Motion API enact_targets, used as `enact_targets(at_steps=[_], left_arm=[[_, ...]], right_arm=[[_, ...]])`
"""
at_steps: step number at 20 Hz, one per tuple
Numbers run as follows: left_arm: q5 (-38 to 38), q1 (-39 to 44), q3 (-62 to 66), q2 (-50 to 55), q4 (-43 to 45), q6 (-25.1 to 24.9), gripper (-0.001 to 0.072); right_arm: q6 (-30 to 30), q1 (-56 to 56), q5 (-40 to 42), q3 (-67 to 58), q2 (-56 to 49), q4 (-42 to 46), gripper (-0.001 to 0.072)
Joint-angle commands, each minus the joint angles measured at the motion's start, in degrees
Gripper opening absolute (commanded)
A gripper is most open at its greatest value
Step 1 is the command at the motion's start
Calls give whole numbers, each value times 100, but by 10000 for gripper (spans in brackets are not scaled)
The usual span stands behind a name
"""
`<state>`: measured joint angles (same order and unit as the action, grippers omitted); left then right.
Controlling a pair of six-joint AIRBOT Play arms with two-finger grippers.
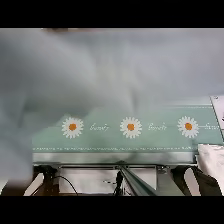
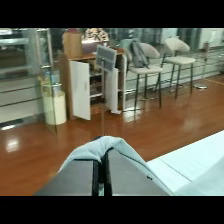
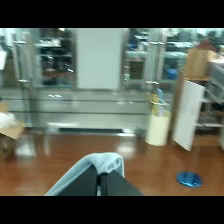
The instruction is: Fold the shirts.
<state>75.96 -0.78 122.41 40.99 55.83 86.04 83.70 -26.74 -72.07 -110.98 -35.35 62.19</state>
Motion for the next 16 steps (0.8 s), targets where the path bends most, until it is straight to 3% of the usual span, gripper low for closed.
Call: enact_targets(at_steps=[1, 4, 6, 8, 10, 13, 16], left_arm=[[772, -4, 107, -640, 909, 782, 23], [1307, -4, 81, -763, 1172, 1040, 23], [2354, -52, -264, -682, 1196, 1064, 23], [2881, -70, -1123, -664, 1244, 745, 22], [2765, -70, -2253, -616, 1478, 284, 23], [1963, -70, -3851, -149, 2273, -170, 24], [874, -61, -4618, 883, 1808, -208, 24]], right_arm=[[306, 7, -713, -39, 553, 590, 23], [306, 4, -1255, -55, 573, 592, 22], [170, 4, -2343, -55, 398, 603, 22], [98, 7, -3364, -2, 50, 564, 22], [-9, 7, -3318, 334, -236, 385, 22], [-52, 7, -3213, 984, -1198, 282, 21], [-61, 46, -3174, 1432, -2538, -111, 21]])
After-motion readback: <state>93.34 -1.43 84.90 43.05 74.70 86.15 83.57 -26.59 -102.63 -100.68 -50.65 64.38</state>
